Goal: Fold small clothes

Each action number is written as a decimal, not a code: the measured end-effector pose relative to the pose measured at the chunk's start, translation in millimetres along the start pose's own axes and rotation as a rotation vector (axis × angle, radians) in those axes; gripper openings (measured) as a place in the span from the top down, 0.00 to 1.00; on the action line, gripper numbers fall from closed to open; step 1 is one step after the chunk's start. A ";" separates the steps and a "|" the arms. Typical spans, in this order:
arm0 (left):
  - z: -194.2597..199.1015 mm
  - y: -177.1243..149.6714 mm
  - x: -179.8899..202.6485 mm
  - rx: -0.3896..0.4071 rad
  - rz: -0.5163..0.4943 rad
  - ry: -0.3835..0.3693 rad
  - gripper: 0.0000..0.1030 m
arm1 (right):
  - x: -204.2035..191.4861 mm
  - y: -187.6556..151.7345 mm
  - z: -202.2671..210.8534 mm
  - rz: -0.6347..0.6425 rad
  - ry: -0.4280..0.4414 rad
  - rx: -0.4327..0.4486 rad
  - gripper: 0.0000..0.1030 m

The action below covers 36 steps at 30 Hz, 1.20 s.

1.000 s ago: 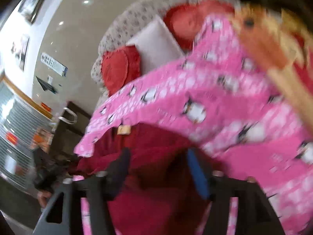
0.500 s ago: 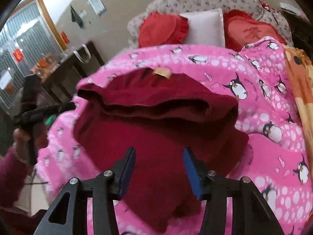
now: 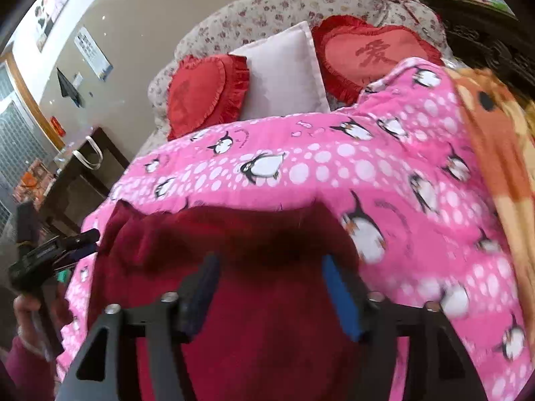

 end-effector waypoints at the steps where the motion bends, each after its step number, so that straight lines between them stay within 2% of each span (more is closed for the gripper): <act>1: 8.0 -7.8 -3.3 -0.007 -0.011 -0.011 0.24 | 3.9 -13.3 14.6 -0.006 0.026 0.002 0.36; 5: 34.7 -48.4 -17.5 -0.022 -0.051 -0.027 0.24 | 3.4 -66.7 47.9 0.026 0.066 -0.036 0.36; 8: 46.1 -81.3 -26.3 -0.052 -0.035 -0.040 0.24 | 1.1 -109.9 64.5 0.055 0.085 -0.076 0.36; 12: 52.3 -107.4 -30.0 -0.052 -0.025 -0.049 0.24 | -9.4 -144.2 70.1 0.049 0.107 -0.089 0.39; 13: 51.7 -114.8 -28.9 -0.062 -0.023 -0.055 0.24 | -11.0 -148.9 66.9 0.052 0.108 -0.094 0.50; 14: 50.7 -117.4 -28.2 -0.067 -0.021 -0.055 0.24 | -14.3 -154.1 60.5 0.061 0.098 -0.106 0.67; 16: 51.0 -123.3 -26.3 -0.067 -0.012 -0.057 0.24 | -21.3 -159.9 49.5 0.079 0.092 -0.136 0.90; 17: 53.7 -125.0 -25.0 -0.062 -0.013 -0.055 0.24 | -22.4 -160.2 48.9 0.077 0.084 -0.129 0.93; 20: 68.0 -128.5 -20.4 -0.039 -0.053 -0.056 0.24 | -18.6 -147.6 73.4 0.076 0.080 -0.060 0.94; 22: 74.4 -132.2 -19.7 -0.026 -0.084 -0.058 0.24 | -0.1 -141.1 86.4 0.027 0.067 -0.038 0.95; 25: 65.4 -138.3 -21.4 -0.058 -0.108 -0.047 0.24 | 20.4 -156.6 67.1 0.012 -0.012 -0.106 0.95; 27: 57.2 -141.6 -21.3 -0.078 -0.100 -0.058 0.24 | 20.1 -165.9 55.5 0.012 -0.026 -0.137 0.95; 29: 48.7 -144.0 -16.6 -0.092 -0.105 -0.089 0.24 | 18.8 -165.7 55.6 0.002 -0.025 -0.130 0.95; 31: 40.5 -144.4 -14.9 -0.108 -0.128 -0.076 0.24 | 19.7 -160.1 61.9 -0.006 -0.022 -0.117 0.95; 32: 36.8 -145.3 -14.0 -0.129 -0.141 -0.071 0.28 | 20.0 -156.7 66.1 0.000 -0.024 -0.110 0.95; 33: 33.9 -146.1 -12.5 -0.153 -0.155 -0.073 0.36 | 20.4 -152.4 70.3 0.013 -0.028 -0.104 0.95; 36: 32.9 -148.7 -11.7 -0.156 -0.196 -0.035 0.37 | 22.4 -152.0 70.4 0.028 -0.041 -0.116 0.95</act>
Point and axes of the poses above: each gripper's, at about its wrist camera, not at the fingertips, and z roughly against the way its jaws point, x to its right, y to its top, the point moved 6 cm from there along -z, roughly the way its jaws point, and after that the axes turned 9 degrees about -y, right-handed, at the moved point
